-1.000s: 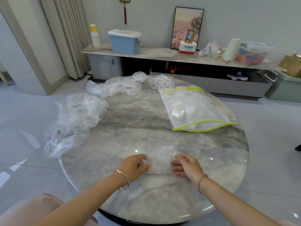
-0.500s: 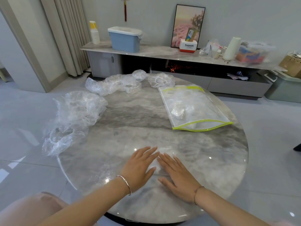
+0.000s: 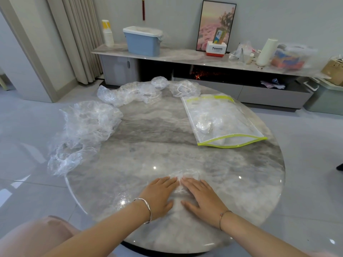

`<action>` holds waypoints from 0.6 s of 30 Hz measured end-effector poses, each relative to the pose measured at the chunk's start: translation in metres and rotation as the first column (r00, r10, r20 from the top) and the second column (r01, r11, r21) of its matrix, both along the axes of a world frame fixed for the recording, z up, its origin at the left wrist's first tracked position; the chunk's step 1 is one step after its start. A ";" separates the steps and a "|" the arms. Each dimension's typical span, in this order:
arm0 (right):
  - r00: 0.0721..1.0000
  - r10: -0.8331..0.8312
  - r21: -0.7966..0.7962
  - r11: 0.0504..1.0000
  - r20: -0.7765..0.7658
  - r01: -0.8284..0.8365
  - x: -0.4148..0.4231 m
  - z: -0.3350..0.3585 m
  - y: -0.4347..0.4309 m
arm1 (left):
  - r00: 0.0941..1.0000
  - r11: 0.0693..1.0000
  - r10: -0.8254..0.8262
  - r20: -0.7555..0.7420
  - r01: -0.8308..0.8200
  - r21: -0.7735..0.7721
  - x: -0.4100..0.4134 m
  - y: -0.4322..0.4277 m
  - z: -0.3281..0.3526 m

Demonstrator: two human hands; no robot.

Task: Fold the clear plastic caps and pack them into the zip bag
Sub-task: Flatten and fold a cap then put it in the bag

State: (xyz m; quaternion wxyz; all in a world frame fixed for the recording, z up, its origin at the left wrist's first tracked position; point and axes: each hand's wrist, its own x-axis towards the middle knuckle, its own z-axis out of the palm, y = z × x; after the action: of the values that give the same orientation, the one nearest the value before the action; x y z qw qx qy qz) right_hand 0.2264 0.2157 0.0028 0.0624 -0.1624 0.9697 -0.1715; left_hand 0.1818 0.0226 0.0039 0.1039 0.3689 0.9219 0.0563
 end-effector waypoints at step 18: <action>0.841 -0.435 -0.353 0.769 0.321 0.533 -0.024 0.009 0.008 | 0.938 0.875 0.340 0.061 -0.339 0.344 -0.010 0.002 0.014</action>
State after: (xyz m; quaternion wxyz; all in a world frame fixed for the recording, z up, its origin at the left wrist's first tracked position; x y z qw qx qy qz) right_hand 0.2022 0.2238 0.0119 0.0857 0.1051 0.9030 -0.4078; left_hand 0.1716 0.0248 0.0176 0.0245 0.2139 0.9475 0.2362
